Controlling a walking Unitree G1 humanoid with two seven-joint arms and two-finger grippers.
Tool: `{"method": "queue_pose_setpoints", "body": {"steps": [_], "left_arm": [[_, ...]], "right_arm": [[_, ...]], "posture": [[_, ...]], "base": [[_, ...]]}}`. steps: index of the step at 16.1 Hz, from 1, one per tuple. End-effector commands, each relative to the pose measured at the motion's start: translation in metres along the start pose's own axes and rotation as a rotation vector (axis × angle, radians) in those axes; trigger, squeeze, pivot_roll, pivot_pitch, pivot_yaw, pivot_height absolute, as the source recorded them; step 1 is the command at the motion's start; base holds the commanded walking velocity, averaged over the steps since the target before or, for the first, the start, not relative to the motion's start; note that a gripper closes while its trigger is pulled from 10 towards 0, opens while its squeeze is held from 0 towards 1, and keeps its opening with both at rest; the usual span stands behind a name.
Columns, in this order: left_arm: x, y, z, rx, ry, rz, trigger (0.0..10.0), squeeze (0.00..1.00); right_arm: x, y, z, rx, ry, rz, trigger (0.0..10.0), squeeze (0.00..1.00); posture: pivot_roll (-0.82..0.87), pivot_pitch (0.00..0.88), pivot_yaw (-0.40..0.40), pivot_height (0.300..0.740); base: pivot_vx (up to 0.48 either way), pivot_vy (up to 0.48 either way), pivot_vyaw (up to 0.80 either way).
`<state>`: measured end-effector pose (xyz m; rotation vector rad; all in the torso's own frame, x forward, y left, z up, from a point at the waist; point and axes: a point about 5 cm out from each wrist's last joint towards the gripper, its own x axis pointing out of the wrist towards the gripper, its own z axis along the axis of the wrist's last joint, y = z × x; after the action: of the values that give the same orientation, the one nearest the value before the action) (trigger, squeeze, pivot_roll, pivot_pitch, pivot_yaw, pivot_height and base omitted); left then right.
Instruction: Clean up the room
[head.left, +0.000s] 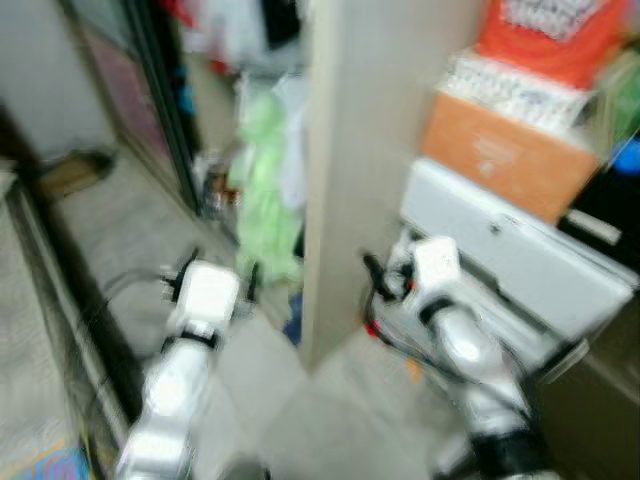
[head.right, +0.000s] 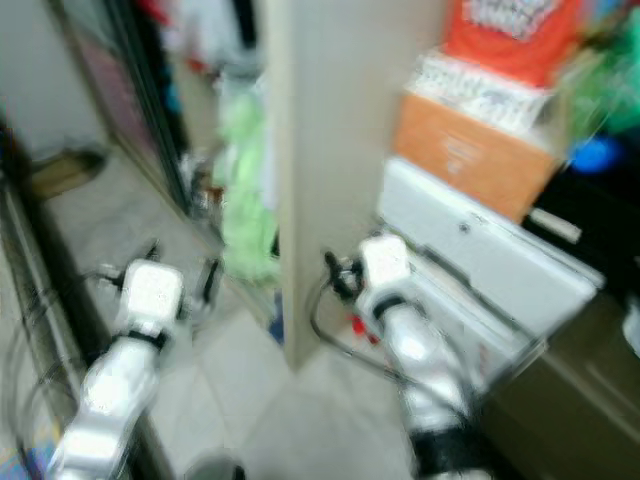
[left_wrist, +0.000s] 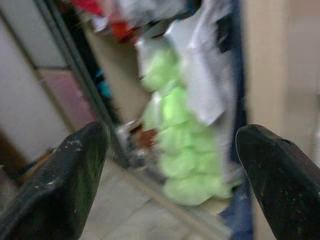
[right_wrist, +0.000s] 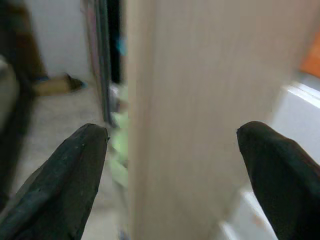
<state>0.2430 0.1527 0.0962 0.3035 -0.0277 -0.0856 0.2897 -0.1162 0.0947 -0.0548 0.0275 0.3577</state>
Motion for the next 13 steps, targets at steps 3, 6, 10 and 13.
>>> {"method": "queue_pose_setpoints", "body": {"steps": [3,6,10,13], "left_arm": [[0.0036,-0.0076,0.0052,0.001,-0.016,-0.065,10.0,0.00],[0.0065,-0.0105,0.0062,0.006,-0.025,-0.096,10.0,0.00],[0.0069,-0.0108,0.0064,-0.008,-0.023,-0.084,10.0,0.00],[0.0060,-0.0093,0.0083,-0.031,-0.039,-0.077,10.0,0.00]], "right_arm": [[-0.0099,-0.0144,-0.0040,0.007,-0.001,-0.117,10.0,0.00],[-0.0130,-0.0130,-0.0057,0.013,-0.001,-0.134,10.0,0.00],[-0.0105,-0.0145,-0.0036,-0.009,-0.003,-0.118,10.0,0.00],[-0.0048,-0.0134,-0.0014,-0.008,-0.003,-0.097,10.0,0.00]], "posture": [[0.01,0.000,0.016,0.740],[0.00,0.000,0.029,0.740],[0.00,0.000,0.009,0.740],[0.01,0.000,-0.016,0.740]], "base": [[0.000,0.000,0.00],[0.000,0.000,0.00],[0.000,0.000,0.00],[0.000,0.000,0.00]]}}
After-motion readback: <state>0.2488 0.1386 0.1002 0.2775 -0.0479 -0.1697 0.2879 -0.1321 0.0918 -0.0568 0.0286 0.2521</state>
